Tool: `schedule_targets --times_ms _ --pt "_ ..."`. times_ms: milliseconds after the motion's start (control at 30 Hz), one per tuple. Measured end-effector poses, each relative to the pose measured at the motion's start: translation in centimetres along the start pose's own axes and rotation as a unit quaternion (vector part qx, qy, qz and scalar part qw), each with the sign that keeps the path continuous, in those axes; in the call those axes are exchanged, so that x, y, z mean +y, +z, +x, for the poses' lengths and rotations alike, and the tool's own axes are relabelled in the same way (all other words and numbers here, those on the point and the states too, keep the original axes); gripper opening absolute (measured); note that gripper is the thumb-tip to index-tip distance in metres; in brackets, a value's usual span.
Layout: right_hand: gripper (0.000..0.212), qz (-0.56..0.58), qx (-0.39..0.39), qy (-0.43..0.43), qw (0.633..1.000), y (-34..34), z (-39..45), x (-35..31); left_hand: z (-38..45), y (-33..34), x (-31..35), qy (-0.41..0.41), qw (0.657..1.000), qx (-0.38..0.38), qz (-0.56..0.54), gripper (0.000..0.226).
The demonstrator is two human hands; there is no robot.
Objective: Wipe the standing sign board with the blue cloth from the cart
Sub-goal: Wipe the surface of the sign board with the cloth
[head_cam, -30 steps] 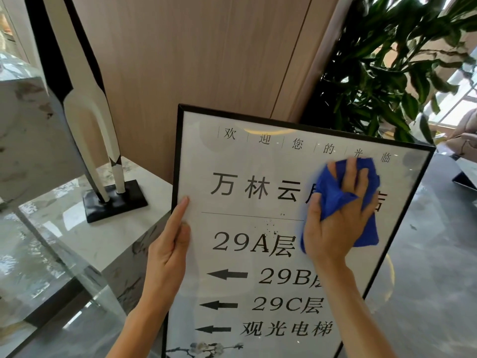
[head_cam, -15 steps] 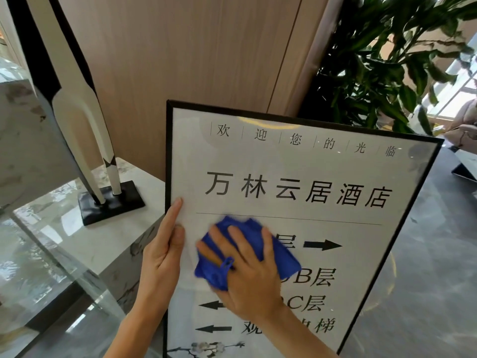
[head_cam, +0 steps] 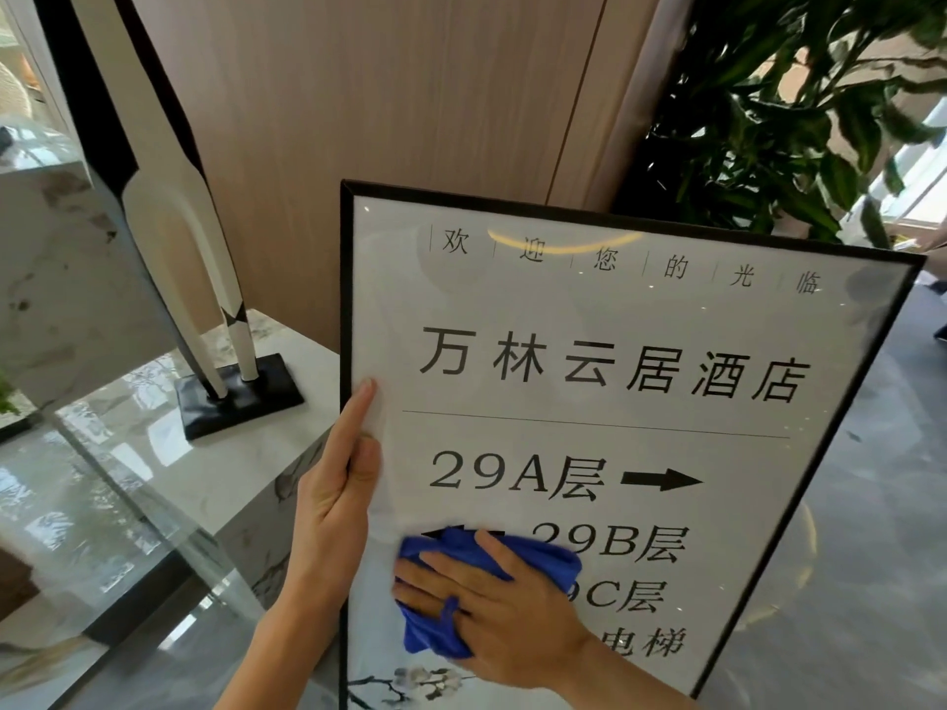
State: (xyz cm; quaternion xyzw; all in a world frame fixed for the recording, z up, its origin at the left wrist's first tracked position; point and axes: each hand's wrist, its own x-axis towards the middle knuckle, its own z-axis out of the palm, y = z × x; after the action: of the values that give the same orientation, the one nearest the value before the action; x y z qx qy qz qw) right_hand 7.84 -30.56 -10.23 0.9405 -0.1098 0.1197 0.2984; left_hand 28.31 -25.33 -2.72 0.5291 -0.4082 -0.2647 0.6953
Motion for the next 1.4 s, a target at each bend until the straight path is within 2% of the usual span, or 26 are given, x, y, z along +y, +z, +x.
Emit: schedule_targets --times_ms 233,400,500,600,767,1000,1400 --pt "0.065 0.052 0.111 0.146 0.982 -4.1 2.4 8.4 0.2 0.2 0.6 0.003 1.0 -0.001 0.011 0.039" --pt "0.055 0.072 0.191 0.246 0.948 -7.0 4.6 14.2 0.3 0.1 0.8 0.007 1.0 -0.006 0.007 0.041" --pt "0.051 0.091 0.233 0.286 0.925 -7.6 5.5 15.5 0.5 0.1 0.8 0.017 1.0 -0.014 0.01 0.042" --pt "0.051 0.065 0.239 0.295 0.923 -7.1 5.7 14.7 0.4 0.0 0.7 0.024 1.0 -0.016 0.008 0.049" --pt "0.058 0.052 0.208 0.265 0.94 -5.5 5.0 12.2 0.6 0.0 0.2 0.023 0.999 -0.022 -0.008 0.046" --pt "0.067 0.032 0.125 0.154 0.98 -1.7 2.2 5.1 0.8 0.0 -0.5 0.056 0.998 -0.019 -0.005 0.046" --pt "0.069 0.005 0.03 -0.014 0.999 4.5 -1.7 -5.9 0.9 -0.3 -1.4 0.111 0.993 -0.03 0.009 0.05"
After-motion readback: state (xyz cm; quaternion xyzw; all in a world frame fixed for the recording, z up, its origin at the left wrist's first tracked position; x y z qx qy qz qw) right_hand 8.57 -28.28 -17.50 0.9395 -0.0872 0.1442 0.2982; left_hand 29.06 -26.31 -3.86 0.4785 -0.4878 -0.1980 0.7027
